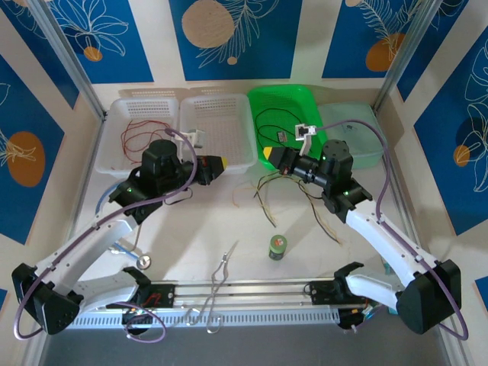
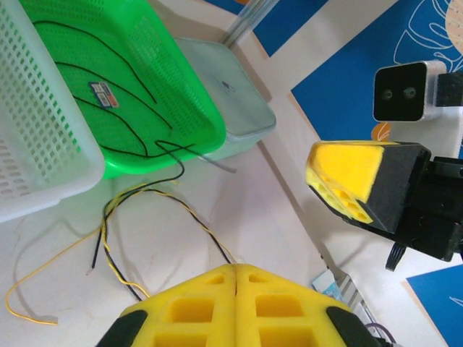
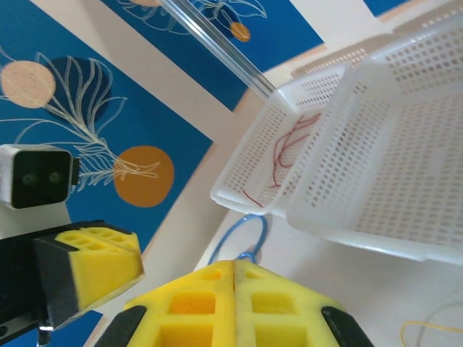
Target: Untangle the cables
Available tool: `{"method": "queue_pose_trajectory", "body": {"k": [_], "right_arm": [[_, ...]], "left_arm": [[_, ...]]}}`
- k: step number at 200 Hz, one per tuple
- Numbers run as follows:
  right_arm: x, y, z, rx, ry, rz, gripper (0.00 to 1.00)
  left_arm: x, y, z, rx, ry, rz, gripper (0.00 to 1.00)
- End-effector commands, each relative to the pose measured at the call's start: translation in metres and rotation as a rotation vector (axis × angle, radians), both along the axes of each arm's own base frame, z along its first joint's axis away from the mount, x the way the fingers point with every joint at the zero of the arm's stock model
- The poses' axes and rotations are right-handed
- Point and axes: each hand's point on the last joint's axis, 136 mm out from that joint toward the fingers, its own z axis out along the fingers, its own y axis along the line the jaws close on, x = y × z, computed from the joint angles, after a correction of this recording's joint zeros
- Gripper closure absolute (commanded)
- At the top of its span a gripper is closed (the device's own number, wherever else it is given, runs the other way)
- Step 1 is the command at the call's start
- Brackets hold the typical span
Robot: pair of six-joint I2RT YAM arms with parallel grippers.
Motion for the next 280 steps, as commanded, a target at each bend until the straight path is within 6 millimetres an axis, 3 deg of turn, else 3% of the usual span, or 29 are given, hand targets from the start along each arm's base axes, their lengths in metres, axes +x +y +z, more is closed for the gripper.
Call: {"method": "queue_pose_trajectory", "body": {"k": [1,17,37,71,93,162,190,217,280], "right_arm": [[0.009,-0.021,-0.017,-0.143,0.08,-0.121,1.0],[0.014,-0.042,-0.053,-0.273,0.227,-0.223,1.0],[0.015,-0.06,-0.098,-0.4,0.371,-0.285,0.94],[0.018,-0.075,-0.15,-0.455,0.494,-0.326,0.61],[0.029,-0.078,-0.172,-0.499,0.495,-0.328,0.53],[0.072,-0.067,-0.212,-0.645,0.273,-0.194,0.52],[0.086,-0.067,-0.217,-0.633,0.158,-0.223,0.52],[0.094,-0.078,-0.23,-0.673,0.163,-0.276,0.53],[0.11,-0.085,-0.238,-0.674,0.091,-0.331,0.54]], "left_arm": [[-0.004,-0.006,-0.004,0.002,0.01,-0.039,0.89],[-0.005,-0.005,-0.015,0.017,0.03,-0.036,0.75],[-0.005,-0.005,-0.033,0.053,0.072,-0.037,0.67],[-0.006,-0.01,-0.06,0.097,0.122,-0.049,0.59],[-0.005,-0.014,-0.068,0.1,0.14,-0.057,0.57],[-0.005,-0.015,-0.072,0.117,0.15,-0.06,0.56],[-0.006,-0.013,-0.072,0.131,0.155,-0.058,0.56],[-0.006,-0.011,-0.07,0.144,0.151,-0.055,0.56],[-0.006,-0.009,-0.067,0.154,0.15,-0.051,0.57]]}}
